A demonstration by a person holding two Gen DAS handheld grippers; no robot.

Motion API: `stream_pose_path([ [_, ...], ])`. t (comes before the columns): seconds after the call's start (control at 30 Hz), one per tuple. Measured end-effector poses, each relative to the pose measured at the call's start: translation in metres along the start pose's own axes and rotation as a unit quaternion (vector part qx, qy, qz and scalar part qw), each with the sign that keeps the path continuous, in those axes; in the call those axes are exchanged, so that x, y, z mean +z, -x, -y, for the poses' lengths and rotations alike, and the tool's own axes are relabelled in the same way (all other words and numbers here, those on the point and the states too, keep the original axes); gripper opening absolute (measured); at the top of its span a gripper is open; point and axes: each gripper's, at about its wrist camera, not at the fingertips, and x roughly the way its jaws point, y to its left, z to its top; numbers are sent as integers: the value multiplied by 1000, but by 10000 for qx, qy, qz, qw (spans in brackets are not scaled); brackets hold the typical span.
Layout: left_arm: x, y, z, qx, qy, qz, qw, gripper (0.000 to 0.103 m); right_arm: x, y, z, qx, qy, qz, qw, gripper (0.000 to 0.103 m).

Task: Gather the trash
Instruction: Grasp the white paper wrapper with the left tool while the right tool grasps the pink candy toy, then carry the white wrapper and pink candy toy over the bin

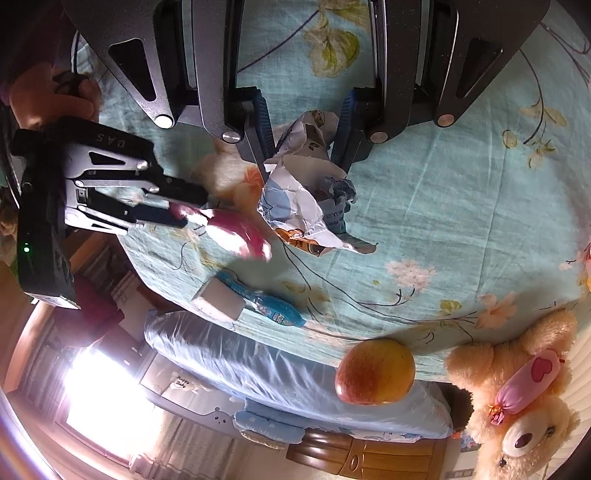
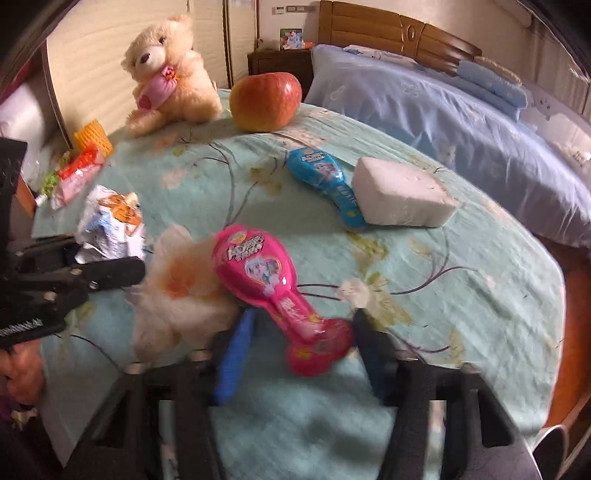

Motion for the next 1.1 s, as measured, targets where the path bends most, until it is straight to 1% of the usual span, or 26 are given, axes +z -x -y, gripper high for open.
stream_pose_path([
  [0.13, 1, -1, 1, -24, -16, -36, 10000, 28, -8, 8, -3, -168, -298, -7, 9994, 36],
  [0.2, 0, 2, 5, -29, -70, -13, 10000, 28, -16, 17, 0, -162, -630, 50, 9979, 36],
  [0.27, -3, 5, 10, -99, -100, 8, 9999, 28, -27, 28, 6, -116, -1030, 139, 9945, 36],
  [0.33, -7, 5, 16, -249, -58, -52, 9997, 28, -39, 41, 11, -64, -1391, 280, 9899, 36],
  [0.43, -13, 5, 34, -386, -166, -131, 9990, 28, -56, 59, 18, -117, -1802, 457, 9825, 36],
  [0.63, -18, 12, 78, -715, -561, -125, 9958, 28, -85, 84, 30, -422, -2279, 657, 9705, 36],
  [0.83, -21, 15, 114, -916, -834, -136, 9922, 28, -114, 106, 44, -669, -2719, 796, 9567, 36],
  [0.93, -24, 15, 129, -988, -971, -167, 9902, 28, -124, 118, 47, -826, -2767, 882, 9533, 36],
  [1.1, -32, 10, 151, -1062, -1144, -275, 9874, 28, -139, 133, 54, -953, -2875, 972, 9480, 36],
])
